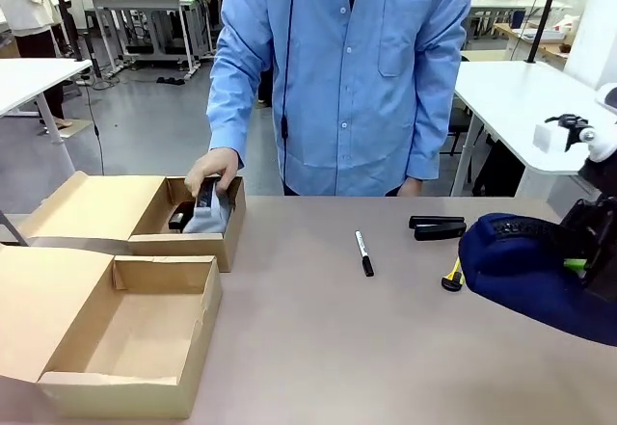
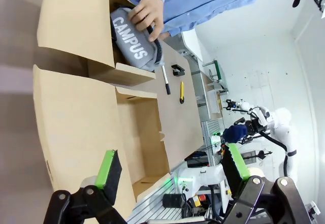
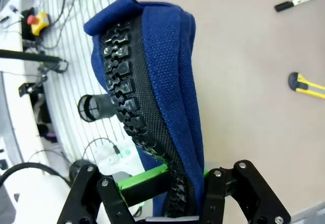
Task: Place items inside the box.
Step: Pick up a Pencil pouch or Stapler and place it inside the Mailer Box closest to the robot.
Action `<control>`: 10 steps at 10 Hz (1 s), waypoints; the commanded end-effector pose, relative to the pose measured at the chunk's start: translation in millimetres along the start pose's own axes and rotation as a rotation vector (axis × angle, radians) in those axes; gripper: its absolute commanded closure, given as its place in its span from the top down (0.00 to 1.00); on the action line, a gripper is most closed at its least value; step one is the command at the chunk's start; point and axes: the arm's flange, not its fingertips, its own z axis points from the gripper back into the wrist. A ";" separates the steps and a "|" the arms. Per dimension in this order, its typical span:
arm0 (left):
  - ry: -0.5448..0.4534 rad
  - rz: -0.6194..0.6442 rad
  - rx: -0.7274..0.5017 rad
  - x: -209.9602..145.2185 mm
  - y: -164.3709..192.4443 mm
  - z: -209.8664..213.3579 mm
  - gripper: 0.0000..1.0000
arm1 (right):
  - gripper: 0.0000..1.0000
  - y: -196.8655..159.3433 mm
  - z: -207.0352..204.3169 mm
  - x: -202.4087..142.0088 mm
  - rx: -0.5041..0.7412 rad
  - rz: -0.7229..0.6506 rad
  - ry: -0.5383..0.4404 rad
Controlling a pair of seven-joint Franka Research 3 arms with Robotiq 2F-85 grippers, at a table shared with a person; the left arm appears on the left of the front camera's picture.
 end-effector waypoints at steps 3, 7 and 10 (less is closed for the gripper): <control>-0.012 -0.022 -0.021 1.3 -1.9 -0.4 1.00 | 0.00 -2.6 -5.7 0.3 0.019 0.016 0.011; -0.012 -0.022 -0.021 1.3 -1.9 -0.4 1.00 | 0.00 78.1 -33.8 145.5 0.291 -0.359 -0.099; -0.012 -0.022 -0.021 1.3 -1.9 -0.4 1.00 | 0.00 121.5 -84.2 243.5 0.306 -0.512 -0.136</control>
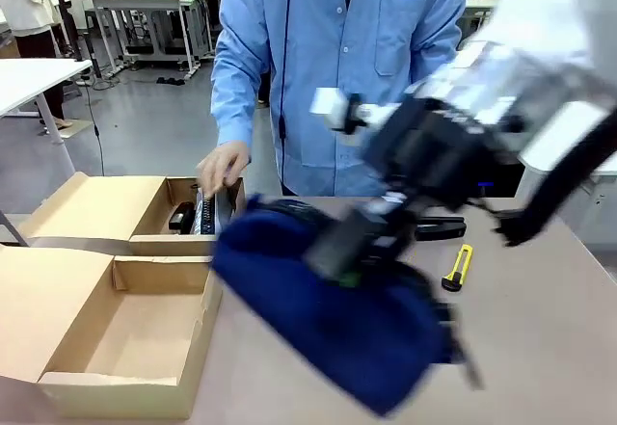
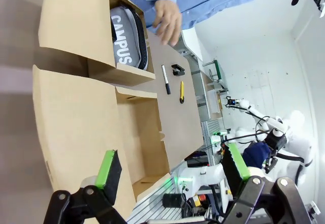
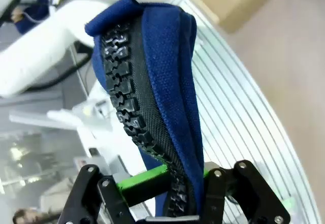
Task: Place items inside the box.
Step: Pick up a Pencil pouch or Stapler and place it inside the Mailer Box closest to the robot.
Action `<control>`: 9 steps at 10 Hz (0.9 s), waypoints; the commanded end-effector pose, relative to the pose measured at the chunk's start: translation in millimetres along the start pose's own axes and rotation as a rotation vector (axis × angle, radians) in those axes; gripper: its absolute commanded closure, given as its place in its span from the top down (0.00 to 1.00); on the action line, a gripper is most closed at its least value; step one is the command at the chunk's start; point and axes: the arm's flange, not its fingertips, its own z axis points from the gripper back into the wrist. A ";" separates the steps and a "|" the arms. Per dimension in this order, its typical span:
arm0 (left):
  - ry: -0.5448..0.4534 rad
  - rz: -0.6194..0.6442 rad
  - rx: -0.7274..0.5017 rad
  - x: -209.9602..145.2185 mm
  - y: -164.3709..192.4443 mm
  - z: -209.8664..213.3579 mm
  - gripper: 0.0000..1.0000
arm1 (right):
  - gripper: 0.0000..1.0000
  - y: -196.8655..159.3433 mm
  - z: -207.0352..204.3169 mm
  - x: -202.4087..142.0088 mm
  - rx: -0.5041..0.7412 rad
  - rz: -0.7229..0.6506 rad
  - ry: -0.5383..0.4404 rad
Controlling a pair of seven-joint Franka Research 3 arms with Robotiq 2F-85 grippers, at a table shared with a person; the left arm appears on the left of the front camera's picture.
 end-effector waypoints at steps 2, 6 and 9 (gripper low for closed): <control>-0.013 -0.022 -0.021 1.4 -1.8 -0.2 1.00 | 0.00 -11.6 -49.1 62.8 0.002 -0.075 -0.021; -0.013 -0.022 -0.021 1.4 -1.8 -0.2 1.00 | 0.00 -1.2 -42.7 41.5 0.004 -0.053 -0.024; -0.013 -0.022 -0.021 1.4 -1.8 -0.2 1.00 | 0.00 6.0 -100.0 141.9 0.309 -0.356 -0.330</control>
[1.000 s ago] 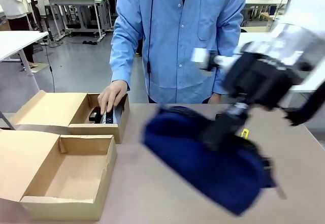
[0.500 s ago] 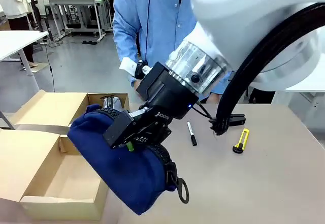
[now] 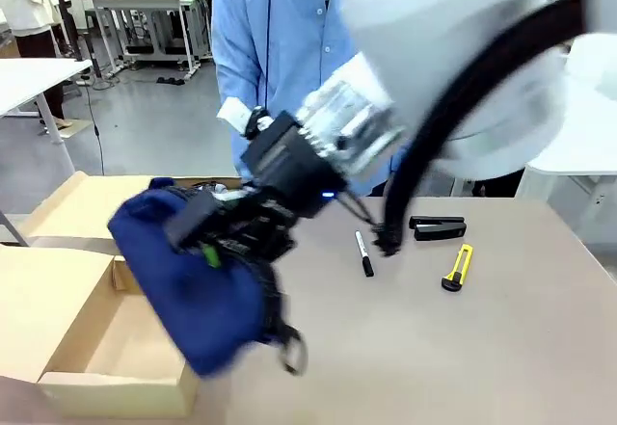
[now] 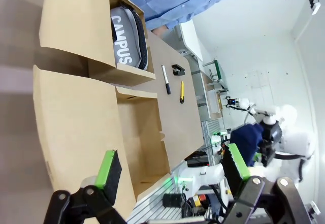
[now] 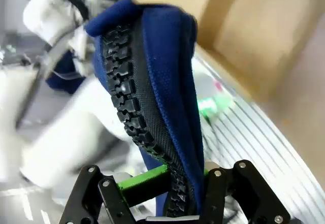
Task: Place items inside the box.
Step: Pick up a Pencil pouch or Stapler and place it inside the Mailer Box closest to the robot.
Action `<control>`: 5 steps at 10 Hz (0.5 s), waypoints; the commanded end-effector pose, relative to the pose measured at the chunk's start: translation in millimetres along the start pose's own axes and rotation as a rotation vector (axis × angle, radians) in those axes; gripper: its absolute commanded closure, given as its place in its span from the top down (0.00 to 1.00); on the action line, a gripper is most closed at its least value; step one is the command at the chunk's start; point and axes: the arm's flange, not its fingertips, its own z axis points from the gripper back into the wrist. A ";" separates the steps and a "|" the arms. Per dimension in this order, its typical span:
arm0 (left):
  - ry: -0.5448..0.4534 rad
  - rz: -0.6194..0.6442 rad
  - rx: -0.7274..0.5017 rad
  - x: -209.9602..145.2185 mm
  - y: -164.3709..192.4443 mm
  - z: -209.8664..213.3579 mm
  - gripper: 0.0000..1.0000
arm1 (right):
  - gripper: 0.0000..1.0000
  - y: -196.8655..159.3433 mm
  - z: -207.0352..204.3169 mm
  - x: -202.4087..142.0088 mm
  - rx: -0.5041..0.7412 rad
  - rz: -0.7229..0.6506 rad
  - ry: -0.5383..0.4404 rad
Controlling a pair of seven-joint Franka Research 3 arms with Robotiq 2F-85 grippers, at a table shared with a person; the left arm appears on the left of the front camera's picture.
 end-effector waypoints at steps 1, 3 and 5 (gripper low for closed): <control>-0.014 -0.022 -0.021 1.2 -2.1 -0.4 1.00 | 0.00 24.8 -54.6 59.2 0.247 -0.239 -0.239; -0.014 -0.022 -0.021 1.2 -2.1 -0.4 1.00 | 0.00 19.6 -87.7 77.1 0.256 -0.361 -0.252; -0.014 -0.022 -0.021 1.2 -2.1 -0.4 1.00 | 0.00 7.3 -121.3 78.6 0.174 -0.401 -0.217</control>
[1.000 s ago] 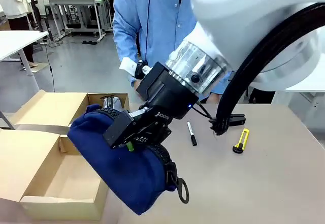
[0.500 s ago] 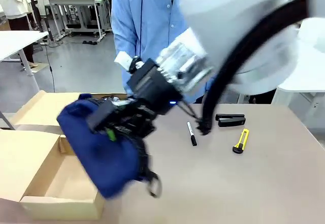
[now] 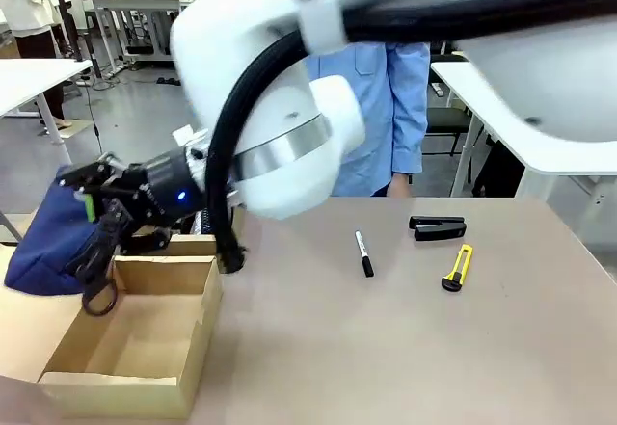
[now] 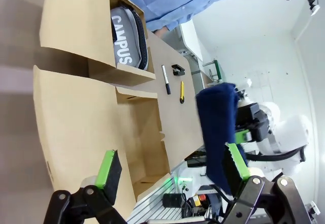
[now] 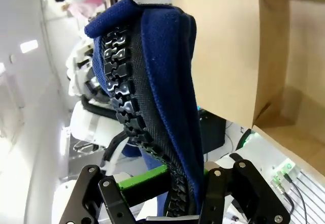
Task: Place items inside the box.
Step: Pick up a Pencil pouch or Stapler and place it inside the Mailer Box closest to the robot.
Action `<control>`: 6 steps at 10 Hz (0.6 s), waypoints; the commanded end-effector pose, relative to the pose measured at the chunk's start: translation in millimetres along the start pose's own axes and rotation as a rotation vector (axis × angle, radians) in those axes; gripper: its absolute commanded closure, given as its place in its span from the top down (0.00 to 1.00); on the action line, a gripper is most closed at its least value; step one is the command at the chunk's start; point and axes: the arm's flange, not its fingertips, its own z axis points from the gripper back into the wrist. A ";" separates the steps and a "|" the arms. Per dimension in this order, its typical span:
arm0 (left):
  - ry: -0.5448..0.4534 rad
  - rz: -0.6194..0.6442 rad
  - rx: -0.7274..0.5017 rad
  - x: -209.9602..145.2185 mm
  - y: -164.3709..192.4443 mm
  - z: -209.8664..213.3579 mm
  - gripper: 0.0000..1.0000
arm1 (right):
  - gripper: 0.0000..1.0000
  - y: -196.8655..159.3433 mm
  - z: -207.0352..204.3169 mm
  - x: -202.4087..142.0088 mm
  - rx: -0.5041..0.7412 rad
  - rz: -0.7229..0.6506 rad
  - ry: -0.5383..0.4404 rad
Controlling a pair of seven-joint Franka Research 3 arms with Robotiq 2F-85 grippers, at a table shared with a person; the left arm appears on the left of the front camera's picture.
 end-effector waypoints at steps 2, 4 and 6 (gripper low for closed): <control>-0.014 -0.022 -0.021 1.0 -2.1 -0.5 1.00 | 0.00 8.1 19.7 4.4 0.016 0.015 0.009; -0.014 -0.022 -0.021 1.0 -2.1 -0.5 1.00 | 0.00 -0.6 -23.4 0.4 -0.125 0.007 -0.027; -0.014 -0.022 -0.021 1.0 -2.1 -0.5 1.00 | 0.00 -0.6 -42.5 8.6 -0.192 -0.028 -0.014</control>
